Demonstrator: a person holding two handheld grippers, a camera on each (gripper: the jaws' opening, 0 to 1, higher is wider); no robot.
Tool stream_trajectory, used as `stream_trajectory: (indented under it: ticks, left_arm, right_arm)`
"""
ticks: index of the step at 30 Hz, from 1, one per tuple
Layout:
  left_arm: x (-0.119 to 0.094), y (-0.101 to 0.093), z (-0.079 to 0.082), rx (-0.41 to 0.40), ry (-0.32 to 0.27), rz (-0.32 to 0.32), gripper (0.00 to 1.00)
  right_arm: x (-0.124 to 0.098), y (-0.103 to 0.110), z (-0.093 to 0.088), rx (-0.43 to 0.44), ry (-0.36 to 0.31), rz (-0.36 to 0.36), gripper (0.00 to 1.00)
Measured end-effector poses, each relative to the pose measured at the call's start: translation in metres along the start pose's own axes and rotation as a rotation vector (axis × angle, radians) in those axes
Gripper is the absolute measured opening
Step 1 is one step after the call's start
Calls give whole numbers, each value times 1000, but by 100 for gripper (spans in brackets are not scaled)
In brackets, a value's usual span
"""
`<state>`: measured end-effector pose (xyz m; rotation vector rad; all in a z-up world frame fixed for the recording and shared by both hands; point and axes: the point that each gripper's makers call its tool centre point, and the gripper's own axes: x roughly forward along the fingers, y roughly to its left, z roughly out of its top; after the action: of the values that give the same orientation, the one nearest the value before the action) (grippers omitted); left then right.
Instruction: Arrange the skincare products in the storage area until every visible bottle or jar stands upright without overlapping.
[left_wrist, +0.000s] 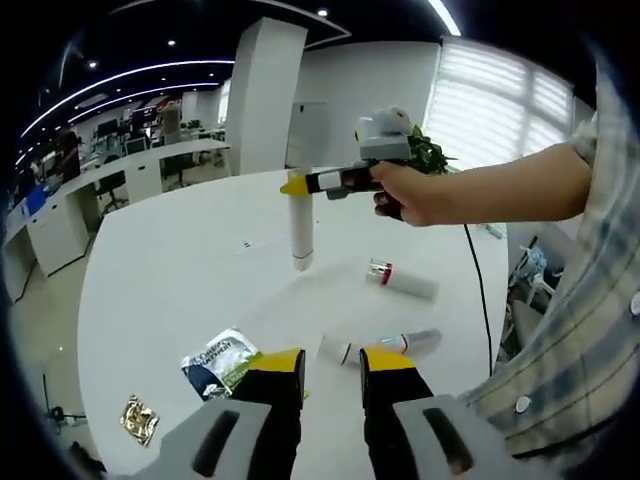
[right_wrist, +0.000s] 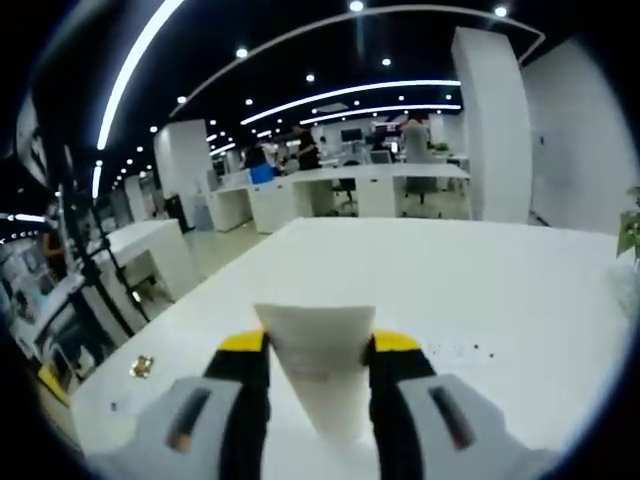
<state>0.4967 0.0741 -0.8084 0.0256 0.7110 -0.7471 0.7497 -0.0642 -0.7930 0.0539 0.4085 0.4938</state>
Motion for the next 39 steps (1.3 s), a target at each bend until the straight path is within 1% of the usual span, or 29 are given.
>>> stream_trajectory:
  ticks: [3, 5, 8, 12, 15, 21, 24, 25, 29, 30, 31, 32, 34, 39]
  left_arm:
    - [-2, 4, -2, -5, 4, 2, 22]
    - [-3, 7, -3, -9, 5, 4, 22]
    - [-5, 10, -3, -13, 2, 10, 22]
    - [-7, 14, -6, -26, 2, 18, 22]
    - [-7, 14, -6, -32, 1, 20, 22]
    - [-5, 11, -5, -23, -2, 12, 22]
    - [-5, 11, -3, -25, -9, 12, 22]
    - [-5, 11, -3, -26, -10, 12, 22]
    - [-6, 12, -3, -23, -10, 13, 22]
    - [-6, 12, -3, -23, -10, 13, 22]
    - [-7, 11, -4, -24, -11, 12, 22]
    - [-7, 11, -4, -25, -12, 11, 22]
    - [-7, 10, -4, -32, -16, 7, 22]
    - [-5, 5, -2, -31, -24, -2, 22]
  right_arm:
    - [5, 3, -5, 14, 2, -1, 36]
    - [8, 5, -12, 32, 12, -4, 36]
    - [10, 12, -19, 31, 19, -4, 36]
    - [9, 17, -22, 28, 24, -10, 36]
    - [4, 17, -24, 30, 19, -43, 36]
    - [-4, 16, -29, 34, 3, -74, 36]
    - [-11, 16, -32, 18, -8, -98, 36]
    - [-13, 14, -33, 8, -19, -107, 36]
    - [-18, 11, -42, 27, -28, -132, 36]
    - [-19, 12, -47, 26, -29, -135, 36]
    - [-22, 12, -44, 18, -62, -143, 37]
    - [-24, 14, -47, 9, -54, -141, 37]
    - [-28, 18, -49, 0, -66, -146, 37]
    - [-29, 17, -48, 10, -69, -169, 38]
